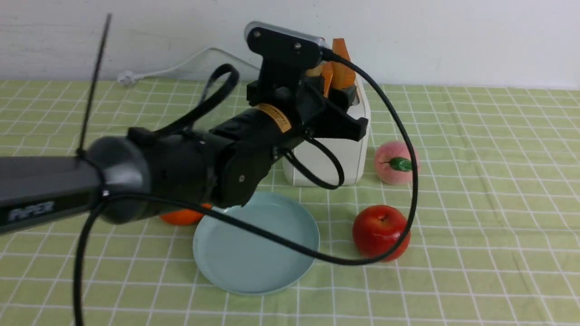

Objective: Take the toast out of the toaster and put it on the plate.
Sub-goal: Use the left arm to take out a slice of bread

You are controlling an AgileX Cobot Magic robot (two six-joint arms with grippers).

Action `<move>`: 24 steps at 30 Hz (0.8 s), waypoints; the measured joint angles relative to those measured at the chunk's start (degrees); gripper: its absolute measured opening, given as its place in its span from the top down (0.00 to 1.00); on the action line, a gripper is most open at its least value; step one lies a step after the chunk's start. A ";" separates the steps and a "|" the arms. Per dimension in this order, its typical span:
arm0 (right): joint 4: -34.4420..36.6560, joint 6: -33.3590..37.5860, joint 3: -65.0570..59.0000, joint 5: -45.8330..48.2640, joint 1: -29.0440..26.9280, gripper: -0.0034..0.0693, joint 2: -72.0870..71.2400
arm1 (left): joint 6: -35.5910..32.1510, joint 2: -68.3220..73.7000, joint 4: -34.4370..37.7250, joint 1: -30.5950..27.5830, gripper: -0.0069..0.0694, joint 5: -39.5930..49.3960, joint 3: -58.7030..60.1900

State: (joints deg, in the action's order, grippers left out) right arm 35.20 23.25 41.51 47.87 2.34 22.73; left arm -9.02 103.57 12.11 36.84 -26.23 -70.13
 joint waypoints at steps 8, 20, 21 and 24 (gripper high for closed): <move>-0.04 0.90 0.00 -2.54 0.00 0.88 0.00 | -8.04 7.46 10.58 -1.81 0.38 -0.40 -8.46; -0.07 1.74 0.00 -3.13 0.00 0.87 0.00 | -18.65 14.80 15.89 -1.81 0.39 -2.97 -16.81; -0.07 1.74 0.00 -3.14 0.00 0.87 0.00 | -18.65 14.80 15.89 -1.81 0.39 -2.97 -16.81; -0.07 1.74 0.00 -2.98 0.00 0.86 0.00 | -24.95 15.99 22.45 -1.81 0.44 -3.47 -17.37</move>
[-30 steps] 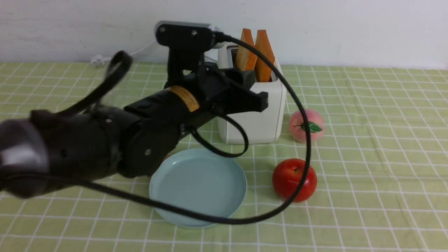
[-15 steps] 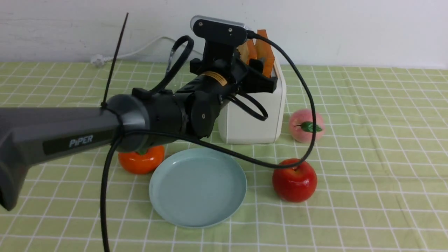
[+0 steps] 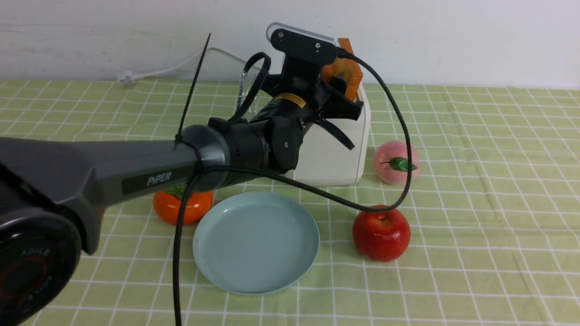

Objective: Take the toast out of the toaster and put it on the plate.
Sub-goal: Use the left arm to take out a slice of bread

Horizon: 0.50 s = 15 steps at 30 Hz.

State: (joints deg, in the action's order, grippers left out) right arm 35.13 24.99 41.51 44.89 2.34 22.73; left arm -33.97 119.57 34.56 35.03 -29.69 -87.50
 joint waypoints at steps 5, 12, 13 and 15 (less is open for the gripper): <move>0.00 0.00 0.00 0.00 0.00 0.85 0.00 | -3.47 0.00 5.16 0.00 0.51 -2.76 -0.12; 0.00 0.00 0.00 0.00 0.00 0.85 0.00 | -3.63 0.00 5.71 0.00 0.59 -2.96 -0.12; 0.00 0.00 0.00 0.00 0.00 0.85 0.00 | -3.63 0.00 5.71 0.00 0.59 -2.96 -0.12; -0.05 0.00 0.00 0.00 0.00 0.85 0.00 | -3.63 0.00 5.96 0.00 0.62 -2.96 -0.12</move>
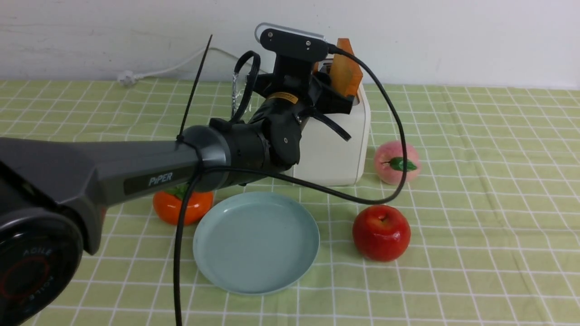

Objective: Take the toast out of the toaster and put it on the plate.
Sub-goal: Use the left arm to take out a slice of bread

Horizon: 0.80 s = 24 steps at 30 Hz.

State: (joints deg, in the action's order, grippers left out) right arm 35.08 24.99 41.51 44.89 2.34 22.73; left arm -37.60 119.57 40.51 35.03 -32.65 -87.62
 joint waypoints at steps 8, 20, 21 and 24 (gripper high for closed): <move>-1.44 1.14 -0.06 -0.24 0.39 0.88 -0.08 | 0.00 0.00 1.49 0.06 0.76 0.00 0.00; -0.22 8.94 -14.38 -18.55 6.46 0.96 -12.94 | 0.00 0.00 1.71 0.06 0.77 0.00 0.00; 0.41 8.94 -15.29 -20.02 6.46 0.96 -13.66 | 0.00 0.00 1.71 0.06 0.77 0.00 0.00; 1.25 8.98 -15.68 -21.11 6.46 0.96 -13.77 | 0.00 -0.07 1.75 0.06 0.77 0.41 0.00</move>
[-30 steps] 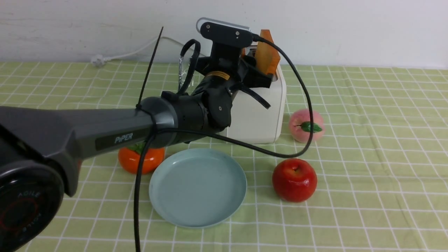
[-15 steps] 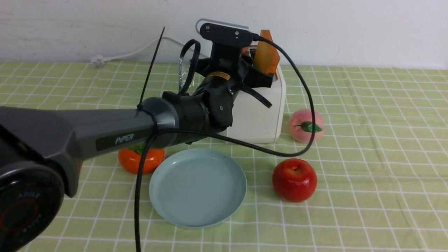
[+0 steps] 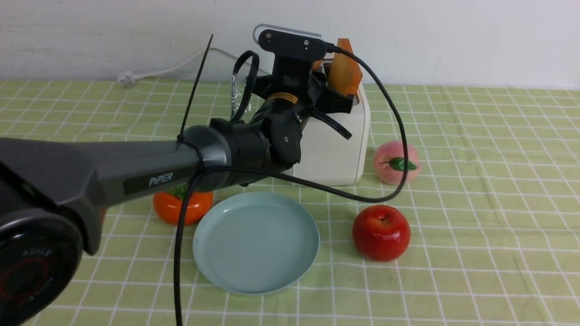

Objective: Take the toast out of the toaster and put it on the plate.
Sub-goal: Use the left arm to take out a slice of bread

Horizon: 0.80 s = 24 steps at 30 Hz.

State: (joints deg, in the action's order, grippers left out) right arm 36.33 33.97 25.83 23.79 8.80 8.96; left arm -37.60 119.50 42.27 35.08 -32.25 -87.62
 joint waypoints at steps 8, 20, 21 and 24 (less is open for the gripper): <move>0.35 0.00 -0.11 -0.54 0.00 0.95 0.00 | 0.00 -2.19 6.00 0.00 0.77 2.22 0.00; 0.55 0.00 -0.11 -0.07 0.00 0.95 0.00 | -0.46 -9.72 8.57 0.01 0.77 4.87 0.00; 0.59 0.00 -0.11 -0.07 0.00 0.95 0.00 | -0.46 -10.86 8.69 0.01 0.77 4.87 0.00; 0.59 0.00 -0.11 -0.06 0.00 0.95 0.00 | -1.37 -12.93 9.42 0.01 0.77 5.05 0.00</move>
State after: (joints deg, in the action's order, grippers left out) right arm 36.93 33.97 25.72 23.73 8.80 8.96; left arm -38.97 106.57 51.69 35.09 -27.20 -87.62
